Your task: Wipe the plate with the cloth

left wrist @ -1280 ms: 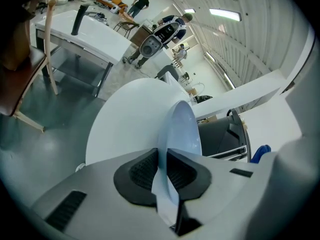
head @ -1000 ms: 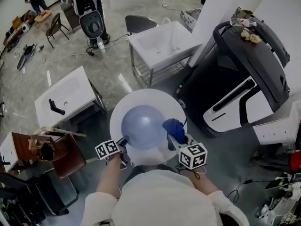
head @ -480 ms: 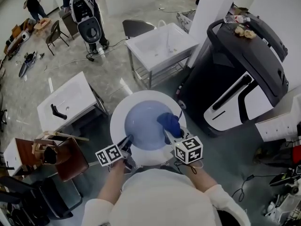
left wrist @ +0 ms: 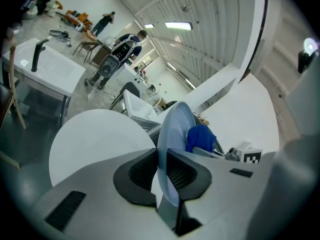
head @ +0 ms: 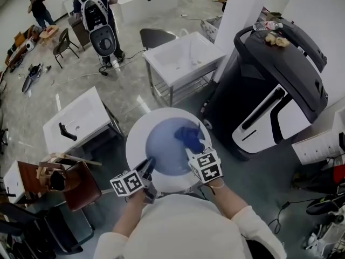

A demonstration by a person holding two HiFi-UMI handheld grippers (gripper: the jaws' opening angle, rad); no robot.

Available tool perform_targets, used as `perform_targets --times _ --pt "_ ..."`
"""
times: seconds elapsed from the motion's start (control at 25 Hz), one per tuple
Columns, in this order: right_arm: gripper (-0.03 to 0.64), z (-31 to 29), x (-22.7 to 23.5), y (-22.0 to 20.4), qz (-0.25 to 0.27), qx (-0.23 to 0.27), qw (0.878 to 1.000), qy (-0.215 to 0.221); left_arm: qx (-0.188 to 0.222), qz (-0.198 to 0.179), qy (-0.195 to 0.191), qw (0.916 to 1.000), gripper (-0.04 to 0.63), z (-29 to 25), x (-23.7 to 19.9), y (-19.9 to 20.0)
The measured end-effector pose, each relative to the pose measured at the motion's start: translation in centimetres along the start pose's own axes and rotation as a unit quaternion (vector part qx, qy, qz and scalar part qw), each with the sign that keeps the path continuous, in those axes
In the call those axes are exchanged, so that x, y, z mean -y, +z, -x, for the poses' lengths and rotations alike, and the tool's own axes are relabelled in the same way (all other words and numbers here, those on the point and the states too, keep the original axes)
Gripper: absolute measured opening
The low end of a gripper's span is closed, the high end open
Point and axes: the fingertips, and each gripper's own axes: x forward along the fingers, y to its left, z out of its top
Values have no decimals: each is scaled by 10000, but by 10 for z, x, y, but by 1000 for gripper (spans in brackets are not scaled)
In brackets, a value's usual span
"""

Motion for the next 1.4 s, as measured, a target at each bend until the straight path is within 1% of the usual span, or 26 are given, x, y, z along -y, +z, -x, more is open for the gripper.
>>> perform_targets --times 0.16,0.4,0.52,0.6,0.68,0.76,0.88,1.08,1.2,1.32,1.4 --pt "85 -15 -12 5 317 -204 9992 105 78 -350 84 9993 59 2 5 4" --pt "84 -28 -51 13 616 -177 9963 572 276 -407 127 9987 60 2 7 13" --pt "84 -29 -74 4 779 -296 9924 903 442 -375 158 9982 60 4 4 22" --pt "84 -27 -83 -9 851 -513 9893 1070 548 -384 203 9976 60 7 0 29" --pt "84 -25 -82 -26 818 -766 9874 1119 635 -423 233 9968 60 10 -3 36" --pt "84 -23 -73 -41 753 -957 9872 1033 655 -489 229 9964 60 13 -4 39" --pt "86 -18 -52 -47 586 -1052 9899 749 567 -598 194 9964 60 16 -5 36" --pt "85 -16 -10 -34 396 -941 9945 228 472 -514 140 9975 59 11 -5 23" --pt "84 -17 8 -16 348 -776 9964 -40 356 -625 128 9973 60 8 -2 16" --pt "84 -22 9 4 401 -602 9973 -94 220 -745 113 9969 60 6 1 9" --pt "84 -28 -2 16 490 -500 9975 41 165 -761 111 9969 60 4 3 5"
